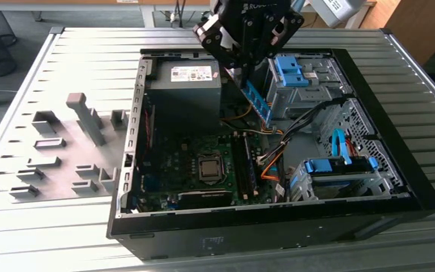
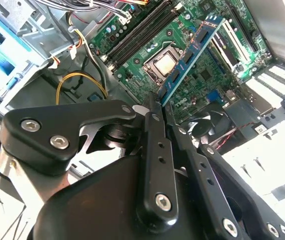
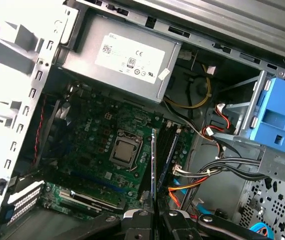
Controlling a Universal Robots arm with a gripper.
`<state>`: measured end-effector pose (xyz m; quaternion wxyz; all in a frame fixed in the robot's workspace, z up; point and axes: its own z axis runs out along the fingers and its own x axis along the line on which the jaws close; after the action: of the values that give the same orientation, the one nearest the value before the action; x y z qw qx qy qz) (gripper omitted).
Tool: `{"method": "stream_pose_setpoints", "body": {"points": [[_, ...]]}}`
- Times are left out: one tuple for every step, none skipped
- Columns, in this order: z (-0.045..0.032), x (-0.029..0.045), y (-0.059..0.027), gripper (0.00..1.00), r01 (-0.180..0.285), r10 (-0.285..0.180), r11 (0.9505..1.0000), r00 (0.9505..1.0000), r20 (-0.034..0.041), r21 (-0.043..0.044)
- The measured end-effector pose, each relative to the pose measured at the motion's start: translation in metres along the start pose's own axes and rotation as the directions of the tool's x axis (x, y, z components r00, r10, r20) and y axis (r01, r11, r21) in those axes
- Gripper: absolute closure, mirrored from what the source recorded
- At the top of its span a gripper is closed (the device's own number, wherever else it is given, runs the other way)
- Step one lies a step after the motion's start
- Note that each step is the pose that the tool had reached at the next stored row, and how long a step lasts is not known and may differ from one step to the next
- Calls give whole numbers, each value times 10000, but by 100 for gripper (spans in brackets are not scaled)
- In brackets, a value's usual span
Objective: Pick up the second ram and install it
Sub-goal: 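Insert the second ram into the second slot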
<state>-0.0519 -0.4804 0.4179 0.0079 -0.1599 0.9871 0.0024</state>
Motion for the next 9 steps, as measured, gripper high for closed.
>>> {"method": "stream_pose_setpoints", "body": {"points": [[0,0,0,86,0,0,10000,10000,-1,0],[0,0,0,86,0,0,10000,10000,-1,1],[0,0,0,86,-1,1,10000,10000,-1,0],[0,0,0,86,0,0,10000,10000,0,0],[0,0,0,86,0,0,10000,10000,-1,0],[0,0,0,86,-1,1,10000,10000,0,0],[1,0,0,86,-1,1,10000,10000,-1,0],[3,0,0,86,-1,1,10000,10000,0,0],[6,0,0,86,-1,1,10000,10000,0,0]]}}
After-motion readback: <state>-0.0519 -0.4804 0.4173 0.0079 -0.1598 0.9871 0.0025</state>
